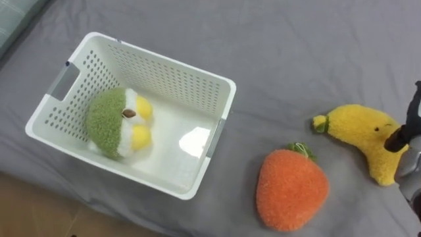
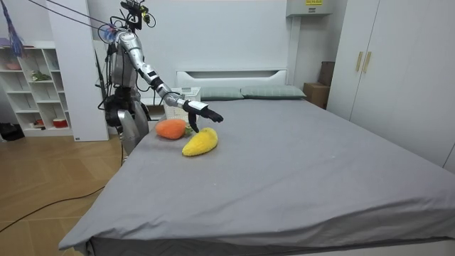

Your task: Collect toys from the bed

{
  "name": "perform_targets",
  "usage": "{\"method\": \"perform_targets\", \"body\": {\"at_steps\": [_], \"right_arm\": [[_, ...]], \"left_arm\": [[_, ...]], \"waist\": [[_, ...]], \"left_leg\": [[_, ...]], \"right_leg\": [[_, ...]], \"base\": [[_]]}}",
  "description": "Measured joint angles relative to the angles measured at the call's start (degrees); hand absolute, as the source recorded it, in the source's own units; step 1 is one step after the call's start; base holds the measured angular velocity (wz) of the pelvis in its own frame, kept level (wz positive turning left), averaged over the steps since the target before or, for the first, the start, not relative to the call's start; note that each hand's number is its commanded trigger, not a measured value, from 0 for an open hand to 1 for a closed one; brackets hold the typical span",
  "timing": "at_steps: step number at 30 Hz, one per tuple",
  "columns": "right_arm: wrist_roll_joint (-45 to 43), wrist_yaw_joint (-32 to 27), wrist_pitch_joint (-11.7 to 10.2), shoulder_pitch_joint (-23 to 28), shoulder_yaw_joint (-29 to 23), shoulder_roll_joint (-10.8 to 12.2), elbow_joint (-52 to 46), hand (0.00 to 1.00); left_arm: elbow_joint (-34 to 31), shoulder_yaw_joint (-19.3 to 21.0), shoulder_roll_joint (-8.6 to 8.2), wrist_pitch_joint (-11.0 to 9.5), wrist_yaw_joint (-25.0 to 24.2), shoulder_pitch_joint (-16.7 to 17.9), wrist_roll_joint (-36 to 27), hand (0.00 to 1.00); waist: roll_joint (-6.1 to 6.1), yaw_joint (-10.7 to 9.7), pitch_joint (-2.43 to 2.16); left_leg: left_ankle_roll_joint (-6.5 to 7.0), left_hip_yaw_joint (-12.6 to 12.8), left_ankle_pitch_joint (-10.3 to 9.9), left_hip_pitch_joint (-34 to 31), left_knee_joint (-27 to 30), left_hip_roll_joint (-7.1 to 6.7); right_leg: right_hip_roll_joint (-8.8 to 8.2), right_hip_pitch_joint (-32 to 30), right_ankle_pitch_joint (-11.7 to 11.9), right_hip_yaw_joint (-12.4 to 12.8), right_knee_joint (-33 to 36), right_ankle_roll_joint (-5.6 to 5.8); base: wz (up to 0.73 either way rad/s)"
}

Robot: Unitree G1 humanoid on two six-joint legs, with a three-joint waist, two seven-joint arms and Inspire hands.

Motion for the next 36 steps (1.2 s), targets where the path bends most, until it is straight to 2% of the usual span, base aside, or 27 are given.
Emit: {"method": "perform_targets", "body": {"at_steps": [1,2,11,15,16,17,25,36], "right_arm": [[0.68,0.03,0.17,0.00,0.82,0.05,0.02,0.00],[0.83,0.13,0.27,0.01,0.92,0.11,0.19,0.00],[8.77,0.29,0.82,-2.15,3.14,0.04,3.90,0.00],[10.26,0.83,0.76,-2.63,3.12,0.04,3.94,0.00],[10.28,1.00,0.71,-2.67,3.12,0.04,3.90,0.55],[10.27,1.47,0.59,-2.76,3.13,0.04,3.89,1.00],[10.27,3.64,0.47,-2.76,3.20,0.05,4.31,1.00],[10.30,4.81,0.31,-2.77,3.12,0.02,4.73,1.00]], "left_arm": [[0.01,-0.36,-0.03,-0.01,-0.01,-0.53,-0.65,0.00],[-0.04,-0.36,-0.03,-0.07,-0.05,-0.88,-1.00,0.00],[0.28,-2.58,0.11,-0.18,-0.14,-2.62,-1.62,0.00],[0.28,-2.71,0.11,-0.19,-0.51,-2.62,-1.73,0.00],[0.27,-2.71,0.10,-0.19,-0.72,-2.62,-1.75,0.00],[0.26,-2.71,0.08,-0.19,-0.95,-2.62,-1.76,0.00],[0.32,-3.78,0.09,-1.24,-0.79,-2.56,-3.20,0.00],[0.18,-3.90,0.08,-2.30,0.17,-2.40,-3.21,0.00]], "waist": [[0.15,0.02,0.47],[0.21,0.02,0.52],[0.19,1.58,0.55],[0.19,1.60,0.55],[0.19,1.61,0.55],[0.24,1.61,0.58],[0.64,2.30,0.86],[0.69,2.39,0.93]], "left_leg": [[-0.01,-0.15,0.02,-0.10,0.00,0.00],[-0.02,-0.23,0.03,-0.62,-0.01,0.00],[-0.01,-0.30,0.20,-2.35,-0.06,-0.02],[0.04,-0.30,0.24,-2.62,-0.08,-0.07],[0.06,-0.28,0.35,-2.94,-0.08,-0.12],[0.06,-0.26,0.46,-3.21,-0.09,-0.17],[0.04,-0.24,0.95,-3.75,-0.11,-0.24],[0.07,-0.55,1.01,-3.84,-0.20,-0.27]], "right_leg": [[0.00,-0.05,0.00,-0.29,0.00,-0.01],[-0.04,-0.49,0.00,-0.51,0.01,-0.01],[-0.17,-2.12,0.02,-1.09,0.00,-0.03],[-0.26,-2.34,0.02,-1.54,0.01,-0.03],[-0.30,-2.70,0.02,-1.50,0.06,-0.03],[-0.35,-3.00,0.02,-1.40,0.06,-0.03],[-0.52,-3.74,0.07,-1.49,0.56,-0.11],[-0.67,-3.76,0.07,-2.34,0.90,-0.12]], "base": [[0.06],[0.05],[0.02],[0.00],[0.00],[0.00],[0.01],[0.01]]}}
